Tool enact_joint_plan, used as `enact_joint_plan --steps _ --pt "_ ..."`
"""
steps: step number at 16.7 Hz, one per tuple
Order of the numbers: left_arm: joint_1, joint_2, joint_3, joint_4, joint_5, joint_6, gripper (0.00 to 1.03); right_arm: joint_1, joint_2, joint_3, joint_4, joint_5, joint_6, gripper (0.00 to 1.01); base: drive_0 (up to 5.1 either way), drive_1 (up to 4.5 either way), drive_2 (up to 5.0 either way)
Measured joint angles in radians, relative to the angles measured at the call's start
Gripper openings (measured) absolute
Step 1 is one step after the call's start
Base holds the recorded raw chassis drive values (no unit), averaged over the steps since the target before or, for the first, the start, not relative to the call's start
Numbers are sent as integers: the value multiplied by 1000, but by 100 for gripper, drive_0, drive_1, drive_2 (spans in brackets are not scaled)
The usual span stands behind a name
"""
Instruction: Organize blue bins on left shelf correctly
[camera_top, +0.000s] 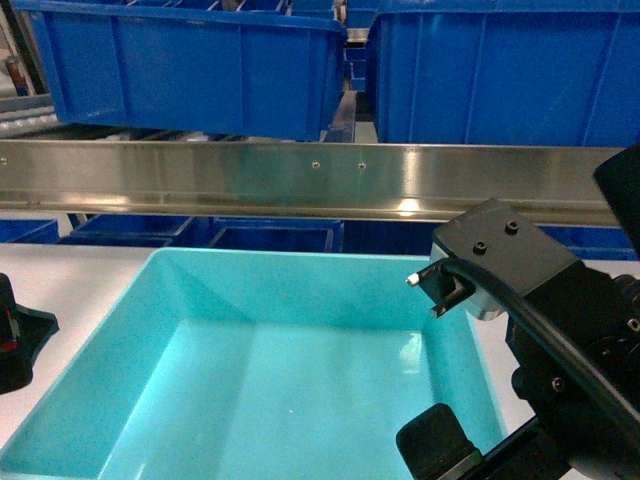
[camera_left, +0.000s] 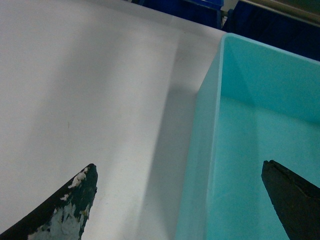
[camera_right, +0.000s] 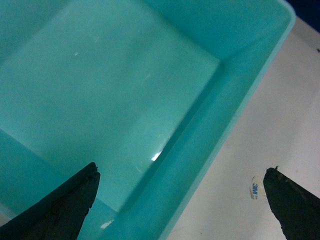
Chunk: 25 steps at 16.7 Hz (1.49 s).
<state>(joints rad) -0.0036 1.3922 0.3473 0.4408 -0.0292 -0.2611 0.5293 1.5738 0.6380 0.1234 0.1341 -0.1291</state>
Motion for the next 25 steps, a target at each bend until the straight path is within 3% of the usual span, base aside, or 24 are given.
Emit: enact_joint_plan --steps 4,9,10,11,15,17,21,25 --pt "-10 15 -5 15 -19 0 98 -30 75 11 30 -7 -3 98 0 0 0" --pt "-84 64 23 9 -43 -1 98 -85 124 36 25 -42 0 98 0 0 0" --pt "-113 84 53 11 -63 -1 98 -97 135 61 -26 -60 9 98 0 0 0" --pt "-127 114 66 6 -84 -2 98 -90 140 122 -64 -60 40 98 0 0 0" --pt "-157 138 77 8 -100 -5 98 -87 187 119 -49 -60 82 98 0 0 0" --pt "-174 156 79 -3 -102 -5 98 -111 220 111 -10 -60 113 98 0 0 0" --pt "-180 158 80 -19 -124 -10 98 -126 246 97 14 -52 137 98 0 0 0" --pt "-214 189 62 -20 -154 -50 98 -145 252 82 44 -58 139 98 0 0 0"
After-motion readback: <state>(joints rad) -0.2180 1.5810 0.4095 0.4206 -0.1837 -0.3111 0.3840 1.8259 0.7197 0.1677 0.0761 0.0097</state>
